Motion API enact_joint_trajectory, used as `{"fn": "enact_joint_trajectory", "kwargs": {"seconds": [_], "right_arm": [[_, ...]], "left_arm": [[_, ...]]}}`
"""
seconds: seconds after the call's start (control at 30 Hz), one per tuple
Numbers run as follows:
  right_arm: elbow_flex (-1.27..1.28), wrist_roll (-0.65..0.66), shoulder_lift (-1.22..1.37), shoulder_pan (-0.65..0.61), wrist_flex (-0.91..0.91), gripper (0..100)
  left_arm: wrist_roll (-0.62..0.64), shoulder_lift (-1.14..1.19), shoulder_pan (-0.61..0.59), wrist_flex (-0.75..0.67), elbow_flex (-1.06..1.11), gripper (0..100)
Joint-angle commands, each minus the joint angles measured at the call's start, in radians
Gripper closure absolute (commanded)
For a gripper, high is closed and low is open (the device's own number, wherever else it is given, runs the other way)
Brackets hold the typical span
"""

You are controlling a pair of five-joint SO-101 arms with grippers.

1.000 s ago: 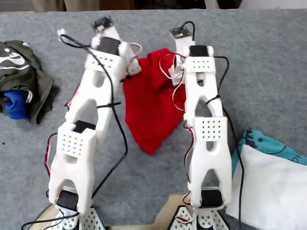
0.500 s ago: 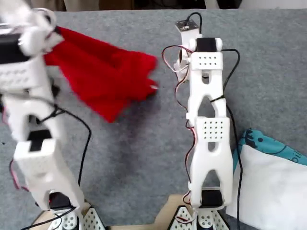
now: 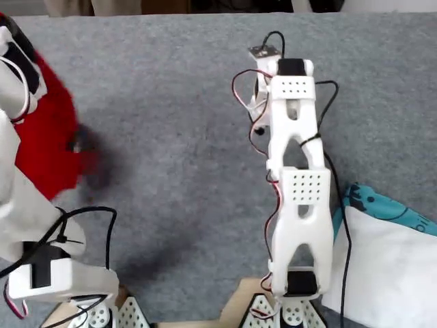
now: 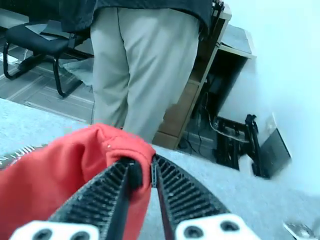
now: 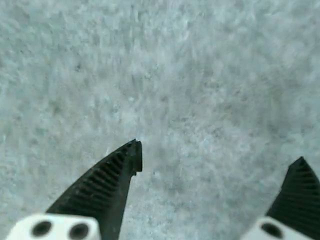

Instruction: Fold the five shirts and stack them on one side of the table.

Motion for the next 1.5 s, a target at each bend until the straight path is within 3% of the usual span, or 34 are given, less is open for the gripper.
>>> {"fn": "enact_joint_trajectory", "kwargs": {"seconds": [0.0,0.17,0.37,0.57,0.77,0.87,0.93,1.07,1.2,1.37,1.47], "right_arm": [[0.067,0.003,-0.085,0.045,-0.092,57.3],[0.213,0.008,-0.090,0.085,-0.233,57.3],[0.154,-0.044,-0.085,0.151,-0.259,57.3],[0.151,-0.152,-0.087,0.197,-0.310,57.3],[0.147,-0.218,-0.091,0.229,-0.315,57.3],[0.111,-0.285,-0.087,0.275,-0.310,57.3],[0.102,-0.347,-0.087,0.311,-0.310,57.3],[0.101,-0.416,-0.087,0.340,-0.311,57.3],[0.101,-0.414,-0.087,0.337,-0.311,57.3],[0.104,-0.414,-0.087,0.335,-0.311,57.3],[0.104,-0.413,-0.085,0.334,-0.311,57.3]], "left_arm": [[-0.005,0.051,0.114,-0.023,0.094,98],[0.014,0.191,0.279,-0.064,0.295,98],[0.044,0.414,0.442,-0.284,0.483,98],[0.044,0.615,0.591,-0.448,0.512,98],[0.044,0.725,0.736,-0.453,0.516,97],[0.046,0.743,0.783,-0.377,0.511,86],[0.109,0.750,0.786,-0.327,0.511,78],[0.226,0.740,0.753,-0.258,0.486,71],[0.227,0.740,0.664,-0.137,0.278,71],[0.235,0.753,0.463,-0.044,-0.038,73],[0.227,0.788,0.364,-0.066,-0.046,80]]}}
